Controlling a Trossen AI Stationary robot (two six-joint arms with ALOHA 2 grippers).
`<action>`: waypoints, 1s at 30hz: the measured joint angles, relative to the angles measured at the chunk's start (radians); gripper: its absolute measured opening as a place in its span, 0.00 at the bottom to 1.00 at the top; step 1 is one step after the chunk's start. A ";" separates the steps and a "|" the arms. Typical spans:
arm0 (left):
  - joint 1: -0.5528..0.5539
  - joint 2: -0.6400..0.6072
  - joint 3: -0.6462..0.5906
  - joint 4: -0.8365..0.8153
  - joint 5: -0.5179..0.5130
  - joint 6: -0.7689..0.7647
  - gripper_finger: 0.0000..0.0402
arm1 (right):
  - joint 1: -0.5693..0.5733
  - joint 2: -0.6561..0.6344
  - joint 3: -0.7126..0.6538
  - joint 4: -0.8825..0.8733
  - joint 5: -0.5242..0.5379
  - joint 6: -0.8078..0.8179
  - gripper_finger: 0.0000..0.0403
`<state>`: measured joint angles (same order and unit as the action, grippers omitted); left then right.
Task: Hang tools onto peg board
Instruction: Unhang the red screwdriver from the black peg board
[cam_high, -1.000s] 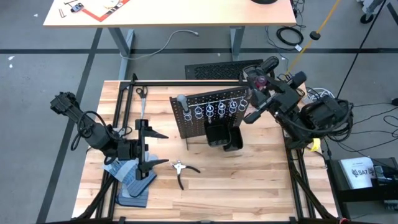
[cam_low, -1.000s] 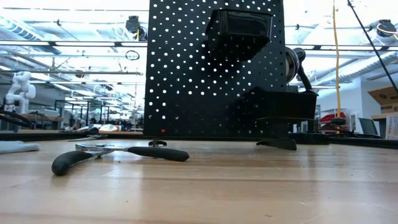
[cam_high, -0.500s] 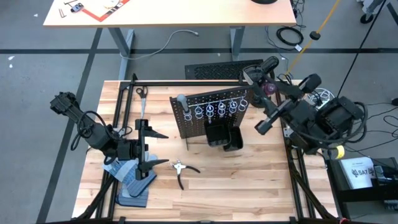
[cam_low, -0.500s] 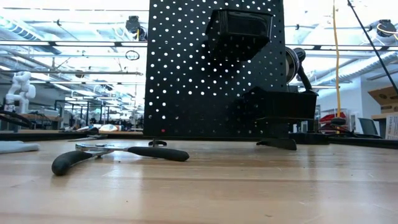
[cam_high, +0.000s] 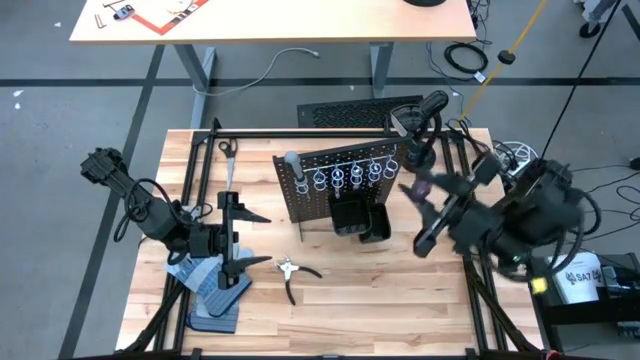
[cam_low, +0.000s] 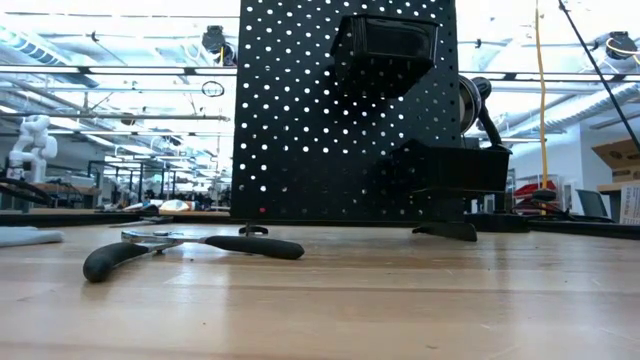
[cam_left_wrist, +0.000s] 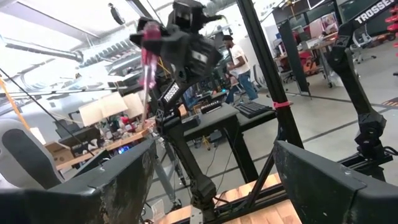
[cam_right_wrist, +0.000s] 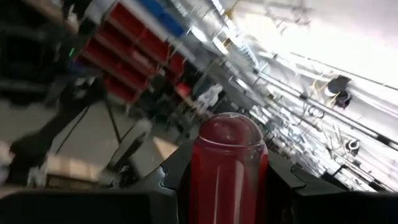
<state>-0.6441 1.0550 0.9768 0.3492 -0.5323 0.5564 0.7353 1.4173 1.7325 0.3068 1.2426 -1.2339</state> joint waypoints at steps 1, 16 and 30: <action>0.000 0.000 0.000 0.000 0.000 0.000 0.83 | 0.005 0.005 0.000 -0.042 0.021 0.028 0.28; 0.000 0.000 0.000 0.000 0.000 -0.011 0.83 | 0.085 0.134 -0.001 -0.787 0.244 0.619 0.28; 0.000 0.000 0.000 0.000 0.000 -0.028 0.83 | 0.101 0.277 -0.001 -1.471 -0.057 1.560 0.28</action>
<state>-0.6439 1.0554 0.9768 0.3494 -0.5323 0.5285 0.8368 1.6945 1.7313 -1.1640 1.1856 0.3261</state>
